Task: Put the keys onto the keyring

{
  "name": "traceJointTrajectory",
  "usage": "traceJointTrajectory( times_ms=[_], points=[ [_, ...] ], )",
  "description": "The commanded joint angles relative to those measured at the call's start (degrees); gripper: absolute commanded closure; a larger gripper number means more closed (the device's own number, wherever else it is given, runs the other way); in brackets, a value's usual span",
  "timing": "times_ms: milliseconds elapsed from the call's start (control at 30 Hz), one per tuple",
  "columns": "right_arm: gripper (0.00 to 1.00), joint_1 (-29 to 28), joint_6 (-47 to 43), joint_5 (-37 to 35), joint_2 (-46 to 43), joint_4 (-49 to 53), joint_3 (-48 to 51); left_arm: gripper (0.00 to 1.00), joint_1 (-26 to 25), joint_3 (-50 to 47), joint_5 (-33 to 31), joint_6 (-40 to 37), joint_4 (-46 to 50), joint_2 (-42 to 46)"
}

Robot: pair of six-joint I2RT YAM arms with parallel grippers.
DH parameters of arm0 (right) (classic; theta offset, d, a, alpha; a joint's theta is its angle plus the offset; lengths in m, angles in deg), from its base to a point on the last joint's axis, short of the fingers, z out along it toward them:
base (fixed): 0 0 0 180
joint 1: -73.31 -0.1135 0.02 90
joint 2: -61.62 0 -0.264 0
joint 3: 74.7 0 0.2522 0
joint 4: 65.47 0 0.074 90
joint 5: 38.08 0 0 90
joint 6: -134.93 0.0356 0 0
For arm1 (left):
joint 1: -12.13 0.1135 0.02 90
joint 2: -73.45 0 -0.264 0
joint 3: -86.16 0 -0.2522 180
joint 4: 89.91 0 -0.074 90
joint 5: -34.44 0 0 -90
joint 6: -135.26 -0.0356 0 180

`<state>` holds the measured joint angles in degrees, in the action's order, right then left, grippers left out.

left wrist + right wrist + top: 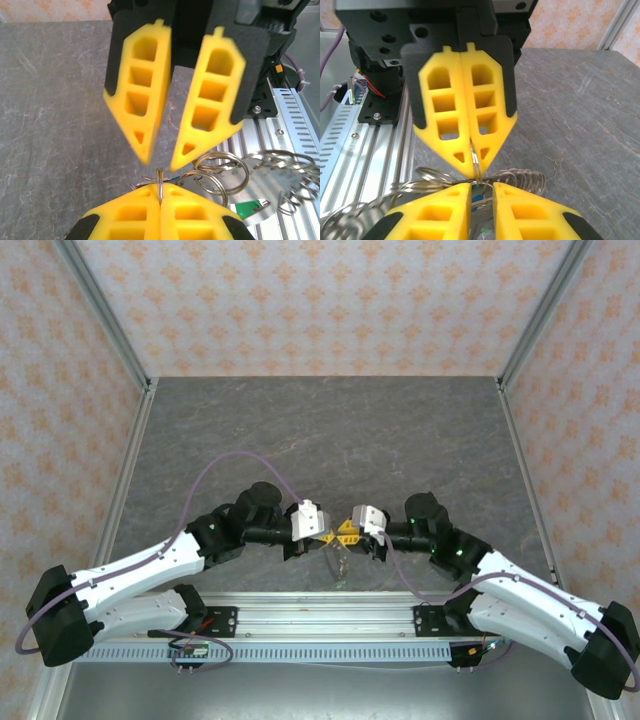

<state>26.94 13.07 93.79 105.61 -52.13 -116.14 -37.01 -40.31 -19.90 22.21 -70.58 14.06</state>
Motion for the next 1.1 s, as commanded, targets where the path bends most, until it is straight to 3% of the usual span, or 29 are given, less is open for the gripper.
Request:
traceJointTrajectory(
  times_ms=[0, 267, 533, 667, 733, 1067],
  points=[
    [0.8, -0.3, -1.5, 2.3, -1.2, 0.4, -1.8, 1.0, -0.2, 2.3, -0.5, -0.6, -2.4, 0.2],
    [0.79, -0.3, -0.9, 3.0, 1.0, -2.0, -1.8, 1.0, -0.3, 2.7, 1.1, 0.2, -3.6, -0.8],
    [0.94, -0.3, 0.5, 2.7, 2.6, -4.3, -1.9, 1.0, -0.2, 2.9, 2.5, 0.1, -3.6, -0.8],
    [0.93, -0.3, 1.5, 3.1, 2.9, -3.9, -2.1, 1.0, -0.3, 2.4, 3.0, 0.4, -4.3, -0.5],
    [0.86, -0.3, 1.3, 4.2, 3.5, -2.6, -2.6, 1.0, -0.2, 2.2, 3.2, 0.5, -4.8, -0.2],
    [0.81, -0.3, -0.7, 4.2, 5.6, 0.5, -4.5, 1.0, -0.3, 2.2, 3.4, 0.4, -4.5, 0.2]
  ],
)
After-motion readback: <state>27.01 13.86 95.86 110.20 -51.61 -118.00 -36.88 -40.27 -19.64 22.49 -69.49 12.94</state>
